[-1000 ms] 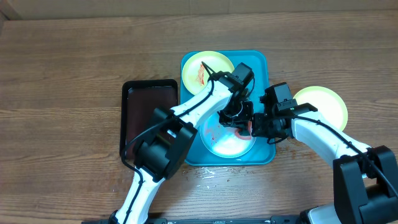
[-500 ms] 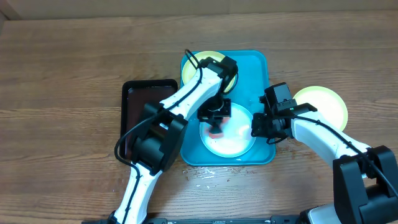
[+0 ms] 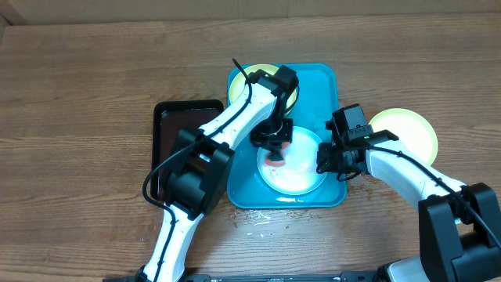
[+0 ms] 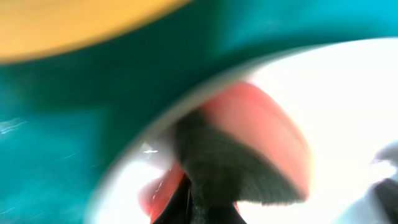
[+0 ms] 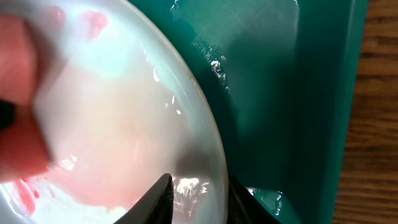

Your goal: Clean dirty plates on tray and stack at the side

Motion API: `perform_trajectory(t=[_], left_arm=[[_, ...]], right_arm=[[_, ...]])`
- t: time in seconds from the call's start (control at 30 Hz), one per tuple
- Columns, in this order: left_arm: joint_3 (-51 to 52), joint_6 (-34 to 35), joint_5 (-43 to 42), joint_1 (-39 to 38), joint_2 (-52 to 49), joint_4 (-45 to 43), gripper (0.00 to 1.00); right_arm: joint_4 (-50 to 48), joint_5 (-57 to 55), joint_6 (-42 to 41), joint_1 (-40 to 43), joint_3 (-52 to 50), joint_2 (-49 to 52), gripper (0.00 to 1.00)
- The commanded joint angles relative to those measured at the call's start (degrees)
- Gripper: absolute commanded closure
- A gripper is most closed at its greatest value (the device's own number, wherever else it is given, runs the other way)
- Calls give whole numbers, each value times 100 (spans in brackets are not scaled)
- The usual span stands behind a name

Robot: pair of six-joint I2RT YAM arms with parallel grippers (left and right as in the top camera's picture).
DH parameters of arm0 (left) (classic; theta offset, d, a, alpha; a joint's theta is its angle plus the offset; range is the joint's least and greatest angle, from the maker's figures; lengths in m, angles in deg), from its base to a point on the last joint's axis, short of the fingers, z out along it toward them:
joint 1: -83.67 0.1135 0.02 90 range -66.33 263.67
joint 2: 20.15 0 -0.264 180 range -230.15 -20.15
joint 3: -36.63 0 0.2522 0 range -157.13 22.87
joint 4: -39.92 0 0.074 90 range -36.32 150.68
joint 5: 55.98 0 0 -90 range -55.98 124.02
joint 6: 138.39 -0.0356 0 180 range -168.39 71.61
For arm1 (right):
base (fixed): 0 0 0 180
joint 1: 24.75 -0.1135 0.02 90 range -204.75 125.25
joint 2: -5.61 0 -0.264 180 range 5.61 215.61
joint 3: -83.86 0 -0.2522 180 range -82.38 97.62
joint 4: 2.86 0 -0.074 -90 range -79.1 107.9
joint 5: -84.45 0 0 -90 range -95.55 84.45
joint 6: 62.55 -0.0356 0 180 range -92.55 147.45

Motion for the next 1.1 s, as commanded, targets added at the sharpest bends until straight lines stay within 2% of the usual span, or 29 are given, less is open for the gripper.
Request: perform_trajectory(t=[0.0, 0.1, 0.17, 0.27, 0.43, 0.53, 0.63, 0.97, 1.07], left_arm=[[-74, -118, -1010, -114, -162, -219, 96], [-74, -90, -1010, -195, -164, -293, 96], [-74, -59, -1005, -243, -164, -251, 96], [-70, -22, -964, -310, -164, -232, 96], [42, 409, -1047, -507, -186, -243, 96], [184, 448, -1314, -623, -212, -278, 96], [280, 433, -1198, -616, -214, -153, 96], [275, 330, 424, -81, -210, 809, 96], [275, 326, 1475, -2, -210, 977, 96]], right_arm=[[-118, -42, 125, 9, -31, 74, 73], [-203, -44, 94, 9, -31, 197, 90], [-216, -52, -37, 9, -31, 332, 96], [-216, -76, -236, 9, -31, 463, 96], [-188, -428, -682, 9, -28, 474, 96], [-188, -433, -702, 11, -28, 474, 96], [-166, -433, -702, 11, -28, 474, 96], [-146, -431, -702, 11, -28, 474, 96], [-146, -431, -699, 11, -28, 474, 96]])
